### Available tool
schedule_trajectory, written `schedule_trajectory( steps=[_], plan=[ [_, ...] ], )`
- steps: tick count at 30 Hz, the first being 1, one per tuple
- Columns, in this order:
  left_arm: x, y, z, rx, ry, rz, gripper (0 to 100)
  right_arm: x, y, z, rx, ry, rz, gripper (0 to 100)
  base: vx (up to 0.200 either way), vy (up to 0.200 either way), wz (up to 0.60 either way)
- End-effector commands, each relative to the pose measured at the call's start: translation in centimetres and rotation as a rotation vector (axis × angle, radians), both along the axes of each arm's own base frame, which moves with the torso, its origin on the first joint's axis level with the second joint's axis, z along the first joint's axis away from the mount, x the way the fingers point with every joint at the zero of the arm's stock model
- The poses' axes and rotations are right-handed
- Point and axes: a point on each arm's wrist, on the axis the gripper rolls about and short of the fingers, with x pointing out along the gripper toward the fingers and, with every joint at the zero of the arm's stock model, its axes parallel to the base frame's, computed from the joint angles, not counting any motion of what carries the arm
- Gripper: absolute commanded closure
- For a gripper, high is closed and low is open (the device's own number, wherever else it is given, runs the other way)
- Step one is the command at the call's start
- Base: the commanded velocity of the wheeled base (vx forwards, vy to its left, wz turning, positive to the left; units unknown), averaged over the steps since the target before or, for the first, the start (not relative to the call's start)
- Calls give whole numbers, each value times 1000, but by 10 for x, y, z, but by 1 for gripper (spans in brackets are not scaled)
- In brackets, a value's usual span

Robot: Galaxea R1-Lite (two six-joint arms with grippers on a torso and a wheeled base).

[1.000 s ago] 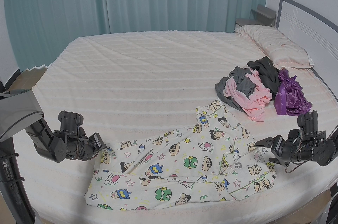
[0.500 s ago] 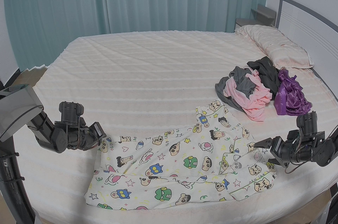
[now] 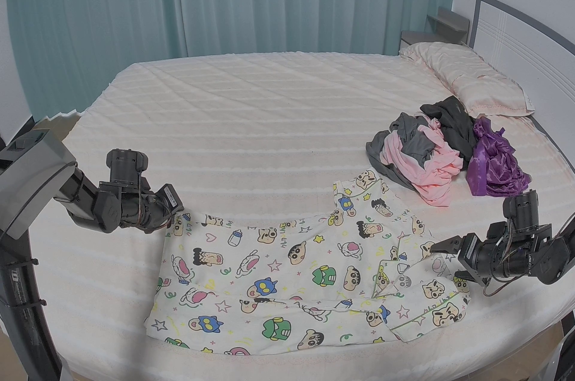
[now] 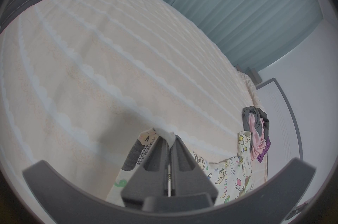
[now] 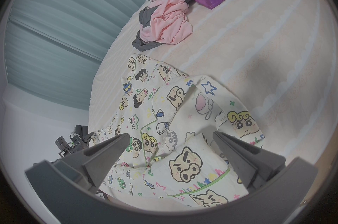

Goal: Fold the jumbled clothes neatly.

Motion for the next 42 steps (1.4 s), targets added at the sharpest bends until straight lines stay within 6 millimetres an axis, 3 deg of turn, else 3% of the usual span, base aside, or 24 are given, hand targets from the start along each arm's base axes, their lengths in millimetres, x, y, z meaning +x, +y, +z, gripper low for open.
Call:
schedule_trajectory(
  steps=[1,7,8,18,26,31,32,38,42],
  plan=[
    [15,6,-9,1,29,16,100,0,0,-1,-1,2,2,0,0,0,0],
    [24,12,-19,0,60,33,100,0,0,-1,1,6,2,0,0,0,0],
    [25,13,-20,-2,65,34,0,0,0,-2,-1,8,3,0,0,0,0],
    [23,22,-22,-12,79,46,0,-2,0,-4,-1,21,4,0,0,0,0],
    [5,19,-9,-90,83,-61,0,-2,0,-4,-1,21,4,0,0,0,0],
    [4,17,-11,-86,89,-71,0,-1,0,-5,-1,24,4,0,0,0,0],
    [4,17,-12,-76,90,-79,100,-1,0,-6,-3,25,6,0,0,0,0],
    [10,18,-19,-57,88,-79,100,-1,0,-6,-3,26,6,0,0,0,0],
    [15,26,-18,-56,77,-56,100,11,1,3,4,-25,4,0,0,0,0]
  ],
)
